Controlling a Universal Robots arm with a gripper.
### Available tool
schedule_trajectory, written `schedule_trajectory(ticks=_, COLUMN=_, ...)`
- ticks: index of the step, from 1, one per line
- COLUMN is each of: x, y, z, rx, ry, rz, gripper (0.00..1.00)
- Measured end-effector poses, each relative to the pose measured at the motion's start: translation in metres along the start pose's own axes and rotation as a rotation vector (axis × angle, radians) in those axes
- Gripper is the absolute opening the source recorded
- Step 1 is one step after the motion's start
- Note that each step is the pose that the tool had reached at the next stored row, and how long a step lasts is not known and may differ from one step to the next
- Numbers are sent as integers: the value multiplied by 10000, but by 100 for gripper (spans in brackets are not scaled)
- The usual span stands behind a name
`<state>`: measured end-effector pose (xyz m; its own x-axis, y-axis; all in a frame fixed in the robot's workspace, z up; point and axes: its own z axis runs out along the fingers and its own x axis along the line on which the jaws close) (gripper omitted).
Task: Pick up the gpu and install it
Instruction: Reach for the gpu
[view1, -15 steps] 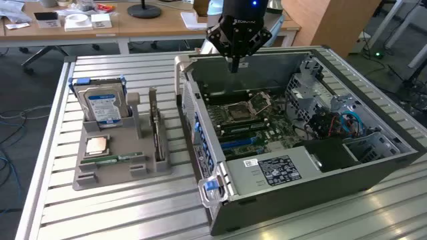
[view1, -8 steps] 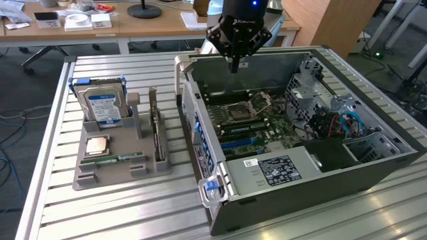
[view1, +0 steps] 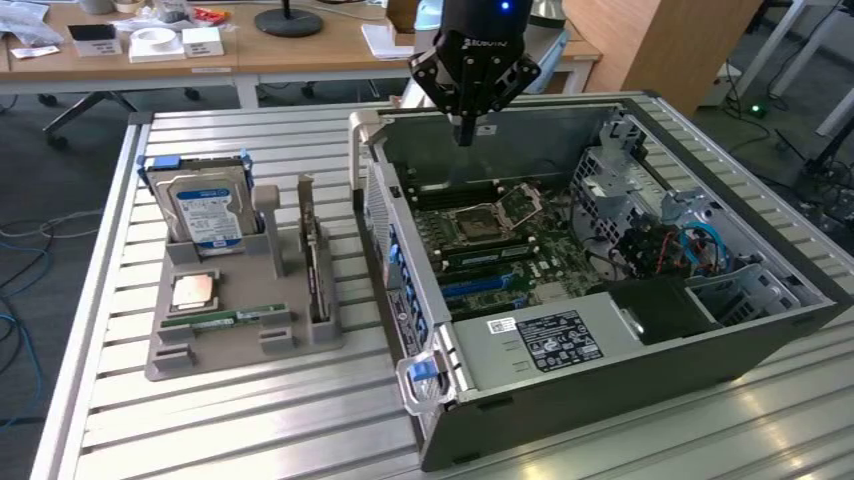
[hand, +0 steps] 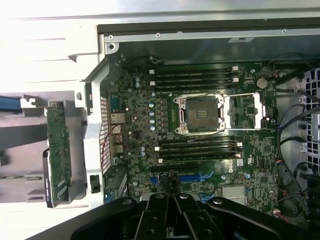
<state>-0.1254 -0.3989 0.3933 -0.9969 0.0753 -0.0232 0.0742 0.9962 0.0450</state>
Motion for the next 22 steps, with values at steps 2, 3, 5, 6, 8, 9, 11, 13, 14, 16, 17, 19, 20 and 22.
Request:
schedule_trajectory(ticks=2, x=24, y=-2, z=0, rx=-1, ry=0, rz=0, gripper=11)
schedule_trajectory(ticks=3, x=37, y=-3, z=0, rx=-1, ry=-1, rz=0, gripper=11)
schedule_trajectory(ticks=5, x=63, y=-5, z=0, rx=-1, ry=-1, rz=0, gripper=11)
schedule_trajectory(ticks=6, x=76, y=-6, z=0, rx=-1, ry=0, rz=-1, gripper=11)
schedule_trajectory(ticks=8, x=102, y=-8, z=0, rx=-1, ry=0, rz=-1, gripper=11)
schedule_trajectory(ticks=9, x=116, y=-9, z=0, rx=-1, ry=0, rz=-1, gripper=11)
schedule_trajectory(ticks=11, x=147, y=-11, z=0, rx=0, ry=0, rz=-1, gripper=11)
schedule_trajectory(ticks=13, x=180, y=-14, z=0, rx=-1, ry=0, rz=0, gripper=11)
schedule_trajectory(ticks=14, x=197, y=-15, z=0, rx=-1, ry=-1, rz=0, gripper=11)
schedule_trajectory(ticks=16, x=232, y=-18, z=-1, rx=-1, ry=-1, rz=-1, gripper=11)
schedule_trajectory(ticks=17, x=246, y=-19, z=-1, rx=-1, ry=-1, rz=-1, gripper=11)
schedule_trajectory(ticks=19, x=278, y=-21, z=-1, rx=-1, ry=-1, rz=-1, gripper=11)
schedule_trajectory(ticks=20, x=292, y=-22, z=-1, rx=-1, ry=0, rz=-1, gripper=11)
schedule_trajectory(ticks=22, x=320, y=-24, z=-1, rx=-1, ry=-1, rz=-1, gripper=11)
